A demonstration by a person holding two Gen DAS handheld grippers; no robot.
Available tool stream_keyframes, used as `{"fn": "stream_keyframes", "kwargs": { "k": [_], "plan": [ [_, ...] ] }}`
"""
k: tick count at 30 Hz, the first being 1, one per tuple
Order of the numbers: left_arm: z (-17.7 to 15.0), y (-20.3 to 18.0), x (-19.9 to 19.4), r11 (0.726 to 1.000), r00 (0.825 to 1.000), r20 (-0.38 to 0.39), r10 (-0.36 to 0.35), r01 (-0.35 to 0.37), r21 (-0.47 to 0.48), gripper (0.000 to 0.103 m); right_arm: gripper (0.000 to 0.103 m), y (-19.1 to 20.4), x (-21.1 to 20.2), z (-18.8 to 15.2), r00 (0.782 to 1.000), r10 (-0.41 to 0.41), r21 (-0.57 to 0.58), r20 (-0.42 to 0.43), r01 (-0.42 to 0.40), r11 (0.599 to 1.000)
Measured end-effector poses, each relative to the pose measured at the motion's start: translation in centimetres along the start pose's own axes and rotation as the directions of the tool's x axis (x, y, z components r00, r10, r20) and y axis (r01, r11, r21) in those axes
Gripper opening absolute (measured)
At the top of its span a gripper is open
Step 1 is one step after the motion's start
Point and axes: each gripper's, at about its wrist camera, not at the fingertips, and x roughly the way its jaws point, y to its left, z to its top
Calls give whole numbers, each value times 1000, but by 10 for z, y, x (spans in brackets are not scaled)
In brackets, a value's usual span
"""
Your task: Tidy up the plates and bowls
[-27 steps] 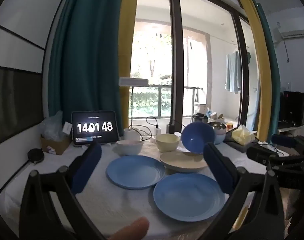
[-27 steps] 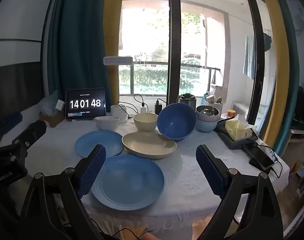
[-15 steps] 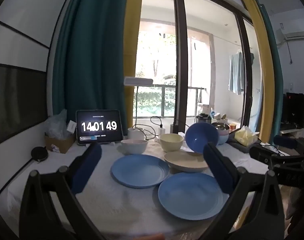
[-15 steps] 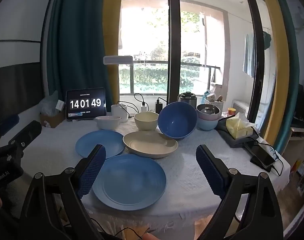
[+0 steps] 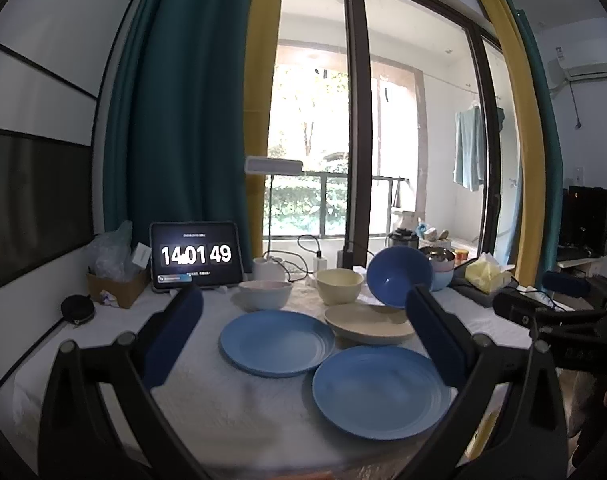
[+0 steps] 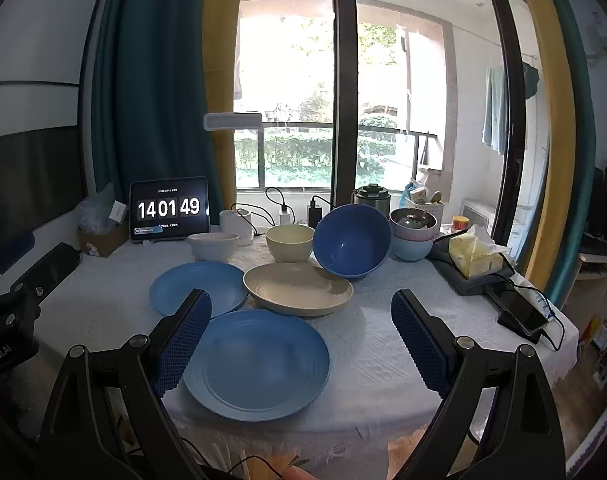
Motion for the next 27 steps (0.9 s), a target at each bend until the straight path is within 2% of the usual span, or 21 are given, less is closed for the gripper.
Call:
{"fn": "stream_keyframes", "kwargs": {
  "k": [27],
  "plan": [
    [1, -1, 3, 1000, 1000, -3, 0, 0, 12, 102, 94, -1, 1, -1, 1000, -5, 21, -8, 5, 1000]
  ]
}}
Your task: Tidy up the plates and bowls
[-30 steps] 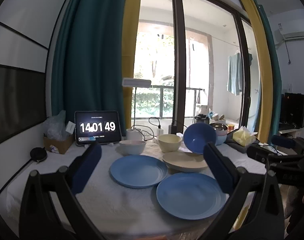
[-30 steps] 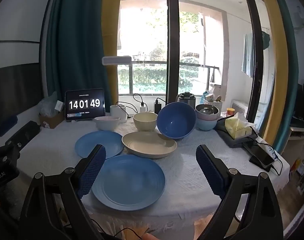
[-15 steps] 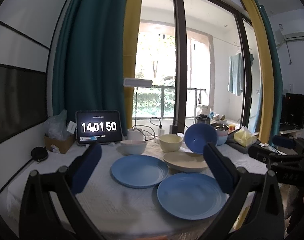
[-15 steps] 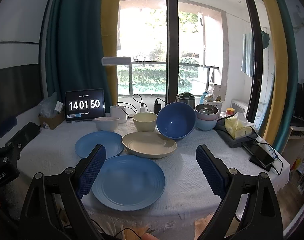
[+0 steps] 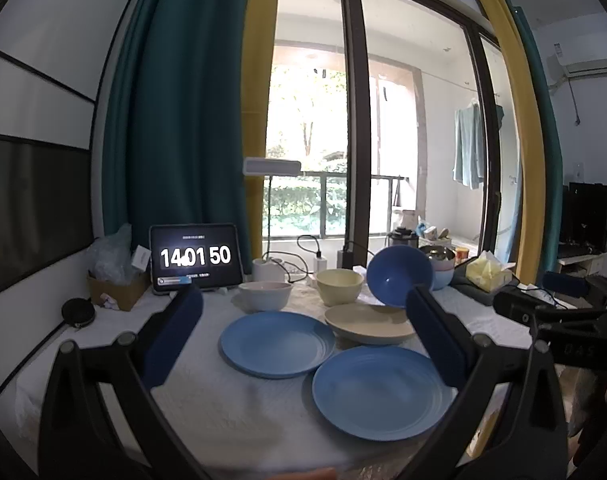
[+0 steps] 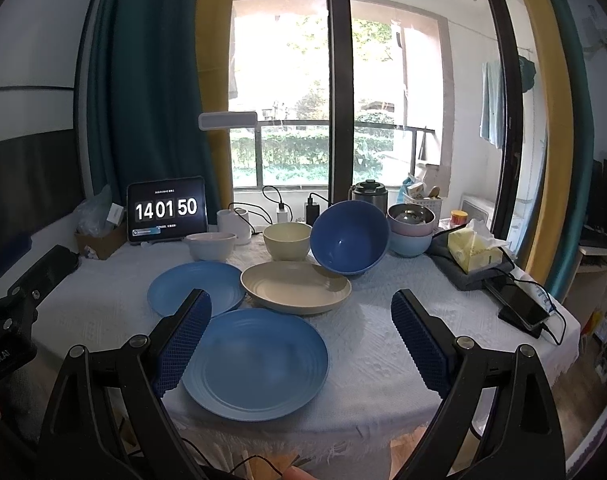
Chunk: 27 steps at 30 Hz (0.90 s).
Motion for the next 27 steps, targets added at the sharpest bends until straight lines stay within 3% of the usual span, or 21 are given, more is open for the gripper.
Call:
{"fn": "stream_keyframes", "kwargs": {
  "k": [27],
  "plan": [
    [1, 1, 2, 1000, 1000, -3, -4, 4, 2, 102, 94, -1, 0, -1, 1000, 2, 4, -6, -2, 1000]
  ]
}}
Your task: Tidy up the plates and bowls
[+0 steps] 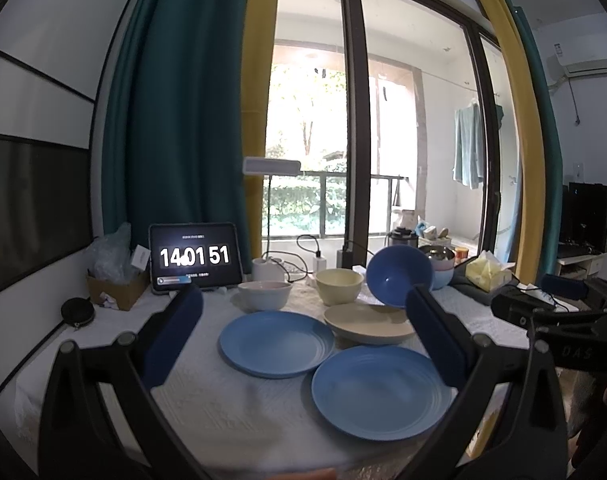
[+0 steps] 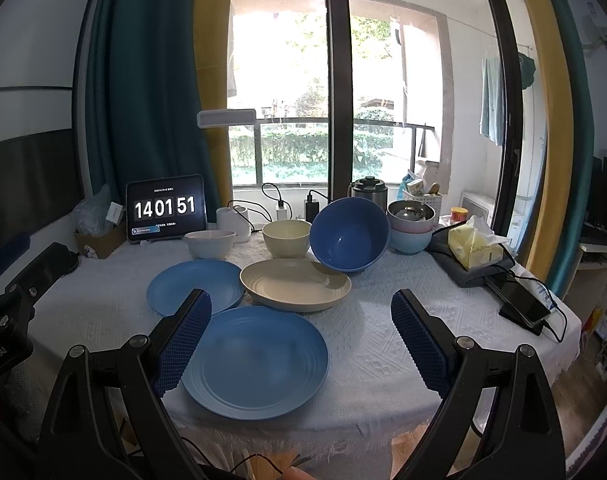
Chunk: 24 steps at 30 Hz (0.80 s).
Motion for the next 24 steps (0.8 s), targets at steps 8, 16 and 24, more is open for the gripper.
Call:
{"fn": "stream_keyframes", "kwargs": {
  "k": [8, 16, 24],
  "plan": [
    [0, 0, 0, 1000, 1000, 0, 0, 0, -1, 102, 94, -1, 1, -2, 1000, 1, 7, -3, -1, 1000],
    [-3, -1, 1, 1000, 1000, -9, 2, -2, 2, 102, 94, -2, 4, -2, 1000, 4, 14, -13, -4, 1000],
    [-14, -14, 20, 1000, 997, -71, -6, 8, 22, 102, 94, -9, 23, -9, 998, 18, 34, -53, -16, 999]
  ]
}}
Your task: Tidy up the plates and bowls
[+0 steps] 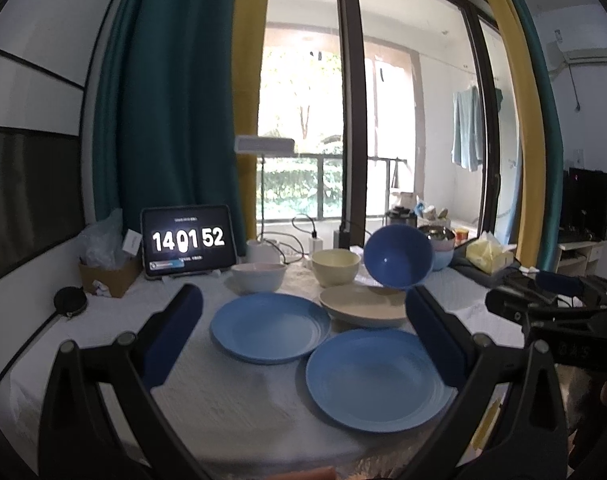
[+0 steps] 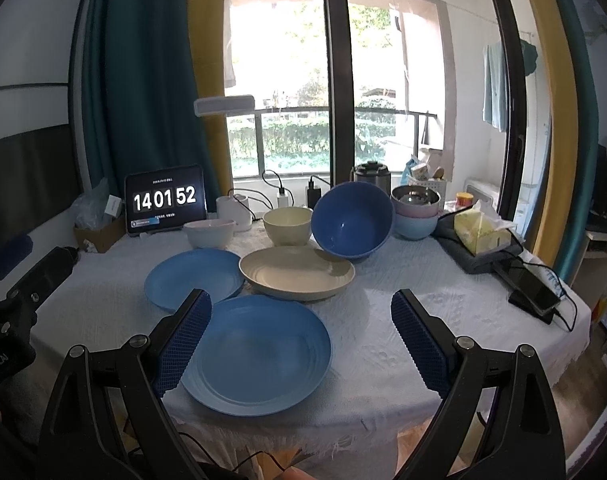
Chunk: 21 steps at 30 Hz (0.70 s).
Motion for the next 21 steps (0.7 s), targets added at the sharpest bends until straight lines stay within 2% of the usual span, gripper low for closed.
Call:
{"fn": "stream_keyframes", "kwargs": {
  "k": [10, 21],
  "plan": [
    [-12, -19, 36, 999, 995, -101, -26, 29, 27, 102, 94, -21, 36, -11, 997, -4, 45, -75, 8, 999],
    [-15, -26, 82, 999, 983, -183, -16, 25, 42, 102, 94, -41, 80, -14, 989, -1, 88, -150, 15, 996]
  ]
}}
